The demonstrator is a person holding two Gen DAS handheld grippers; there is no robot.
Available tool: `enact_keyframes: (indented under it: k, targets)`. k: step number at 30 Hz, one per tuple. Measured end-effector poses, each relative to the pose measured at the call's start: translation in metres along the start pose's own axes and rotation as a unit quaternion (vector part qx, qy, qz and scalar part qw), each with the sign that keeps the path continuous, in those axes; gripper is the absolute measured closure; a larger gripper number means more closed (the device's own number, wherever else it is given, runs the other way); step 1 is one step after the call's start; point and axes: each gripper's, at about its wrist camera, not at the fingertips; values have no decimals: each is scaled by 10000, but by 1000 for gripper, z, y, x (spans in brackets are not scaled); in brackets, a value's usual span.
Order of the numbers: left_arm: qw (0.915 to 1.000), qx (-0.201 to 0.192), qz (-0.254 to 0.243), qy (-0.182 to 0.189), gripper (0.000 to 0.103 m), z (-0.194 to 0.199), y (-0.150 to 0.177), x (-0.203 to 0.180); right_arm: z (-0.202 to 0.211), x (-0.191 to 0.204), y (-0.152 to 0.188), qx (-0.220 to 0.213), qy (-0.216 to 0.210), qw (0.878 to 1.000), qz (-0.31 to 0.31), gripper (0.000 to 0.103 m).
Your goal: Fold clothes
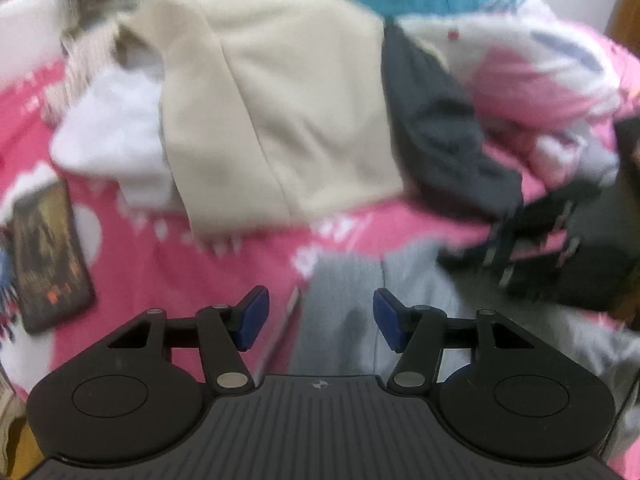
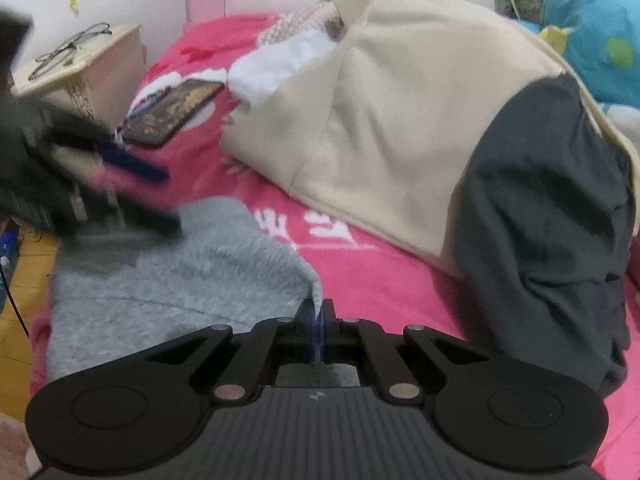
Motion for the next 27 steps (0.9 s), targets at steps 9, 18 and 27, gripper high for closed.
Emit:
enact_keyframes:
  k: [9,18,27]
  targets:
    - [9954,661,-299,618,51,-37,-7,-19,-10,-33,12,130,-706,9910,-1134,93]
    - [9956,694,-417,476,49,-49,1,-17,112,-96,174,204,-227,8983,-4384,78]
    - [9961,737,-426,231,45,-51,-1,-24,196,-42,377,827,57,6954,-7138,75]
Point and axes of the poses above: each gripper's, at about its wrist camera, not at the fingertips, and z roughly against the way its jaws point, x to its left, y to its underside, and after that the axes turned 15 degrees about x, right-handed
